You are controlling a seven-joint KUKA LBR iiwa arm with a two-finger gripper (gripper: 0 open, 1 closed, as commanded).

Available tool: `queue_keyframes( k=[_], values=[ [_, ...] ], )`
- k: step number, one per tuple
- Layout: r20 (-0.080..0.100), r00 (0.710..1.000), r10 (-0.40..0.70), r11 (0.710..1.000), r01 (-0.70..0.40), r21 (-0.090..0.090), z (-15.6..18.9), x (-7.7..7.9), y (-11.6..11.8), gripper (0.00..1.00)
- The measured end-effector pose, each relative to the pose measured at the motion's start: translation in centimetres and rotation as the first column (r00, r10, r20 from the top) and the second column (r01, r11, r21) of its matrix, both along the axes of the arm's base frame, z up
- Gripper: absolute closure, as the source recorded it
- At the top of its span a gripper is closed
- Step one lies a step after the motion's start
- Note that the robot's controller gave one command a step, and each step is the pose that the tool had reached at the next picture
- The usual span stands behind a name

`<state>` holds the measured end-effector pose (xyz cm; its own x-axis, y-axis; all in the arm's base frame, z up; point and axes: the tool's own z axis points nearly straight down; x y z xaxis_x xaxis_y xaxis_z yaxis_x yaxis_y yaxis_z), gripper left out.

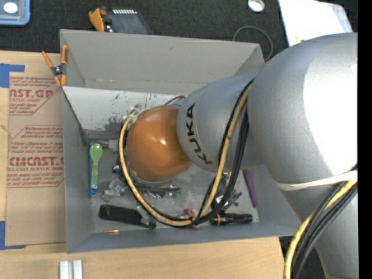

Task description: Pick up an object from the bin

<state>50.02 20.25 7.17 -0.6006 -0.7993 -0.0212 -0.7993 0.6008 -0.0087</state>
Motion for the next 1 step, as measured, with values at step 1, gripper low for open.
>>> queue_keyframes(
  k=[1],
  values=[
    [-0.002, 0.997, -0.078, 0.997, 0.078, 0.0, -0.14, 0.69, 3.34, 0.0]
  ],
)
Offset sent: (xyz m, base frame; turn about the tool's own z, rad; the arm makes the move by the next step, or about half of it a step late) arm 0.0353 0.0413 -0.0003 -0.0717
